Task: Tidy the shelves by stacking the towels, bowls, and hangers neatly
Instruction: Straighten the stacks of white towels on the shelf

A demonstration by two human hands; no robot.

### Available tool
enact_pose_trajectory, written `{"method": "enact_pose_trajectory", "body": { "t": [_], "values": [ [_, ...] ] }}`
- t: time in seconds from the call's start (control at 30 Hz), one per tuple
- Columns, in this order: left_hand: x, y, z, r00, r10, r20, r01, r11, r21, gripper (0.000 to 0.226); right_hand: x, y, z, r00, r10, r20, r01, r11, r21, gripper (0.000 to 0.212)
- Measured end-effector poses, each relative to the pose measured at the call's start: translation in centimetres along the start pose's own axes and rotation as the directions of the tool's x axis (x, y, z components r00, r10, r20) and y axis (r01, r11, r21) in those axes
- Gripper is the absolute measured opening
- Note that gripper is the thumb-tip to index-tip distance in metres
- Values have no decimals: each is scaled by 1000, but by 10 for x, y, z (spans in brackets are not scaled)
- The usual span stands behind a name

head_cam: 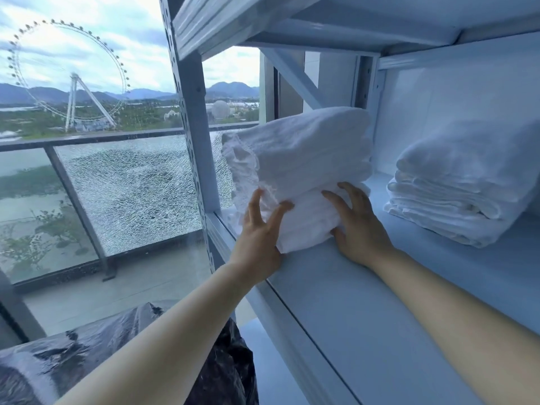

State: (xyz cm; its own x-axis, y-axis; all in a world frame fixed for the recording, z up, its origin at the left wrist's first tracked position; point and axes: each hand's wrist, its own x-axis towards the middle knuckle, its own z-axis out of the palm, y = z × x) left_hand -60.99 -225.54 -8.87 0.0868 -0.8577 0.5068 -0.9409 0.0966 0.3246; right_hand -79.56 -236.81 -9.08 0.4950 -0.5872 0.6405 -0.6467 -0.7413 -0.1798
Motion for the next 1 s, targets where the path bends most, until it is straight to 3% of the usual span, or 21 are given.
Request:
{"method": "enact_pose_trajectory", "body": {
  "t": [0.17,0.7,0.8,1.0],
  "values": [
    [-3,8,15,991,-60,-119,55,998,-42,80,-1,3,0,1000,-23,6,23,1000,10,78],
    [0,4,17,994,-23,-109,19,999,-40,83,-4,6,3,998,8,57,-9,1000,10,78],
    [-2,7,14,988,-12,-154,18,999,34,86,-5,5,2,999,4,51,-4,1000,9,75],
    [-6,14,12,951,179,-252,-114,961,253,96,-9,6,3,1000,14,25,-15,999,32,70]
  ]
}}
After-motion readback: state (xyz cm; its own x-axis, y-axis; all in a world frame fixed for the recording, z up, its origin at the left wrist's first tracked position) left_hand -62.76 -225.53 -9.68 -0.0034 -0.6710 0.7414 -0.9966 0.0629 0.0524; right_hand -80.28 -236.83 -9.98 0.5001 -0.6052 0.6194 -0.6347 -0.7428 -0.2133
